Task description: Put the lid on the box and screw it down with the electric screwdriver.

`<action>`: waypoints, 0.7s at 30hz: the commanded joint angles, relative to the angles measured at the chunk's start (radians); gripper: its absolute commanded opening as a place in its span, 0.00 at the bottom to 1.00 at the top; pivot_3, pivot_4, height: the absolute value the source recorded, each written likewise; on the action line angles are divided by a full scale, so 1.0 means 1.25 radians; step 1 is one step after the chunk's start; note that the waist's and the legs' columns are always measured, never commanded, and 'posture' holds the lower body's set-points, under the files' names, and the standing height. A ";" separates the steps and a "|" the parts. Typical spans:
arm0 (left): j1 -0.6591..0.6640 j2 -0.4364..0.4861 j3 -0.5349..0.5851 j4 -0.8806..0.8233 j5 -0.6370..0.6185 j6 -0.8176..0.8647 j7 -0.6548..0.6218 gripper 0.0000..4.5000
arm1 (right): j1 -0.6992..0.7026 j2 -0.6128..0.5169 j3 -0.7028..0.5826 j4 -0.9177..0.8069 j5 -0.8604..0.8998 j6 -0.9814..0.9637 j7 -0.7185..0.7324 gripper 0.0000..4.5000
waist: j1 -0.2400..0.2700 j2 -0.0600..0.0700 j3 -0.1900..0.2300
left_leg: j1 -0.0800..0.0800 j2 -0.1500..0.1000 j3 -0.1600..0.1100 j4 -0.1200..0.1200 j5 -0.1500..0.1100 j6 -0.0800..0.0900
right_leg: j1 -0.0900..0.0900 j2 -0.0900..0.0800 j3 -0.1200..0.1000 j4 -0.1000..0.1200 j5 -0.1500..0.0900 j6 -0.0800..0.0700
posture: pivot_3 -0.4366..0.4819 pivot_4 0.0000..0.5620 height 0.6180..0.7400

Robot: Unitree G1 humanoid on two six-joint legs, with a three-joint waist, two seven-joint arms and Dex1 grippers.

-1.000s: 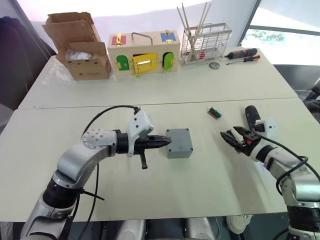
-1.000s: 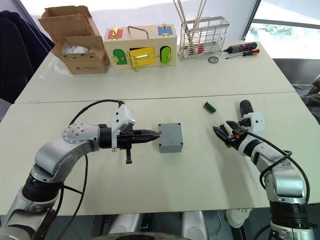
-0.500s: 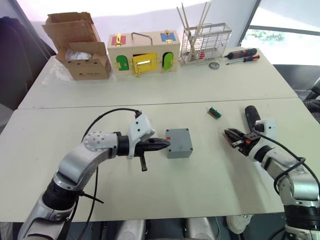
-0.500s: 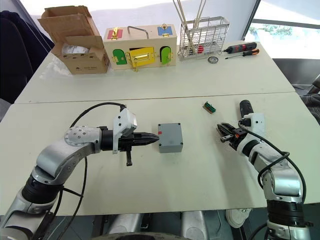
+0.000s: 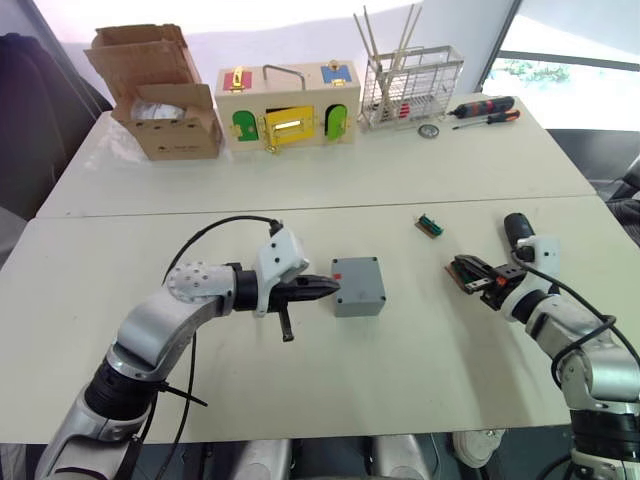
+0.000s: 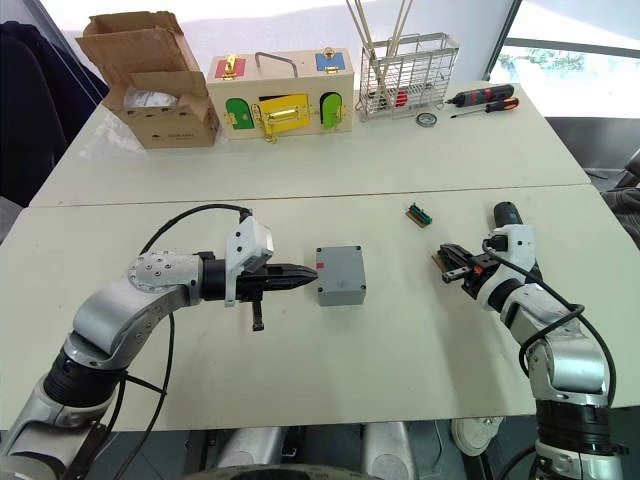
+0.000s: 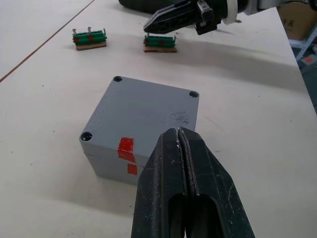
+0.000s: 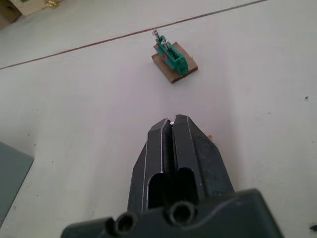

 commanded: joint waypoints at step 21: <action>0.047 0.044 0.120 -0.012 -0.076 0.026 0.010 0.00 | -0.190 -0.031 0.191 -0.155 0.160 0.119 0.178 0.01 | -0.014 0.000 0.000 | 0.000 0.001 -0.001 0.000 -0.002 0.004 | 0.000 0.000 -0.001 -0.001 0.000 0.000 | 0.48 0.27 0.95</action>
